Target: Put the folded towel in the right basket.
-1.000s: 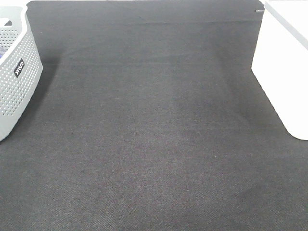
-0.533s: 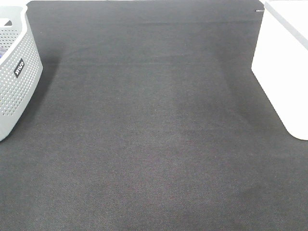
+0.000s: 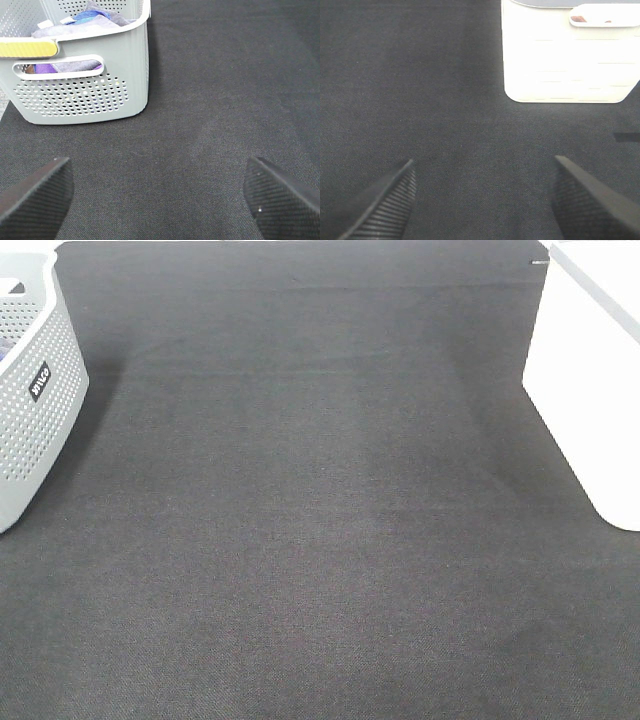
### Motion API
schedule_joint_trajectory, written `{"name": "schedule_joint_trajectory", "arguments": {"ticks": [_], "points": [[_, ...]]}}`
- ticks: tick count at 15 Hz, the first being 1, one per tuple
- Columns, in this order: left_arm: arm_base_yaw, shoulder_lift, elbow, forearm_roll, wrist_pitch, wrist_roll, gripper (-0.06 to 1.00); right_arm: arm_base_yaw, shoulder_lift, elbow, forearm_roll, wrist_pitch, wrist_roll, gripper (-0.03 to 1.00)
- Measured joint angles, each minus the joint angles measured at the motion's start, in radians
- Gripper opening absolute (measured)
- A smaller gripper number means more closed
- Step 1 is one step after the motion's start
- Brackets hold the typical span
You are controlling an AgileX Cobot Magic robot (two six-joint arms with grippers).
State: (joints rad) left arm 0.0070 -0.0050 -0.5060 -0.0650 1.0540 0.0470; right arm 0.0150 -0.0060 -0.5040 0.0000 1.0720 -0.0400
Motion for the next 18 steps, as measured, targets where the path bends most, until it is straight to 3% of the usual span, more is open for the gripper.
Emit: {"name": "schedule_joint_trajectory", "arguments": {"ticks": [18], "points": [[0.000, 0.000, 0.000, 0.000, 0.000, 0.000, 0.87, 0.000, 0.000, 0.000, 0.000, 0.000, 0.000, 0.70]]}}
